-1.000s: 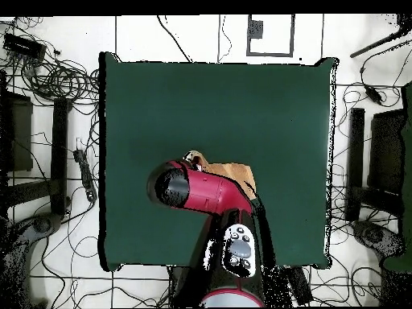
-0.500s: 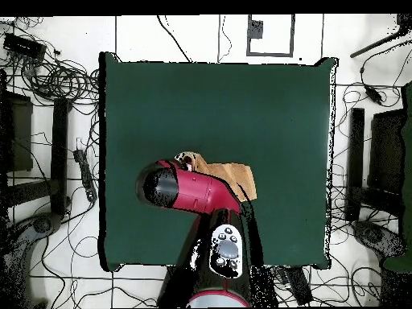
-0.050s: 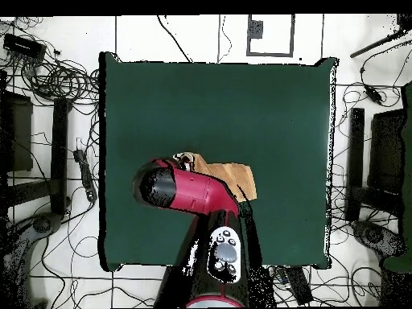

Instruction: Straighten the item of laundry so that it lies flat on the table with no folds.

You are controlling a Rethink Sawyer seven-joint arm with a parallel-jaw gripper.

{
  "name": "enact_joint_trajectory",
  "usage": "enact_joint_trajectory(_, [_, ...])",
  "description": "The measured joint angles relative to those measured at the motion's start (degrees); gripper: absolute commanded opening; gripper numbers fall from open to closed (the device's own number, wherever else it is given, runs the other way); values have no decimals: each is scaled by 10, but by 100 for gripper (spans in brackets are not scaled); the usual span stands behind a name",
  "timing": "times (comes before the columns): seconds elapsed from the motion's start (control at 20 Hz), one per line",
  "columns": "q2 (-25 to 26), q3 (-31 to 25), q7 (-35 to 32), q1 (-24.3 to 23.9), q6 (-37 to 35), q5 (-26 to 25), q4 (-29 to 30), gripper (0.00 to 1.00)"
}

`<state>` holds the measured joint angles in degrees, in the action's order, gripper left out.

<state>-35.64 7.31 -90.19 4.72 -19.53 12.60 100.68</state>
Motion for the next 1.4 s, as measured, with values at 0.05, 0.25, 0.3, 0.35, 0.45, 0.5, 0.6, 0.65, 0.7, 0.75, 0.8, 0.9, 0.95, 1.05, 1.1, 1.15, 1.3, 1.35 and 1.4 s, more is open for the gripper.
enact_joint_trajectory(0.05, [-1,0,0,0,0,2,1,0])
enact_joint_trajectory(0.25, [-4,0,0,0,0,9,13,0])
enact_joint_trajectory(0.3, [-6,0,0,0,0,10,18,0])
enact_joint_trajectory(0.35, [-7,0,0,0,0,11,21,0])
enact_joint_trajectory(0.45, [-12,0,0,0,0,13,30,0])
enact_joint_trajectory(0.5, [-14,0,0,-1,0,14,34,0])
enact_joint_trajectory(0.6, [-16,-1,0,-3,1,16,40,0])
enact_joint_trajectory(0.65, [-18,-1,0,-4,2,17,44,0])
enact_joint_trajectory(0.7, [-19,-2,0,-7,5,18,49,0])
enact_joint_trajectory(0.75, [-21,-3,0,-9,7,18,53,0])
enact_joint_trajectory(0.8, [-23,-5,0,-15,14,19,61,0])
enact_joint_trajectory(0.9, [-26,-8,0,-23,22,19,71,0])
enact_joint_trajectory(0.95, [-26,-9,0,-26,25,19,74,0])
enact_joint_trajectory(1.05, [-26,-14,0,-39,37,19,83,0])
enact_joint_trajectory(1.1, [-25,-16,0,-48,46,19,89,0])
enact_joint_trajectory(1.15, [-25,-17,0,-52,51,19,92,0])
enact_joint_trajectory(1.3, [-25,-18,0,-62,62,20,99,0])
enact_joint_trajectory(1.35, [-24,-19,0,-72,71,20,105,0])
enact_joint_trajectory(1.4, [-24,-20,0,-78,75,20,108,0])
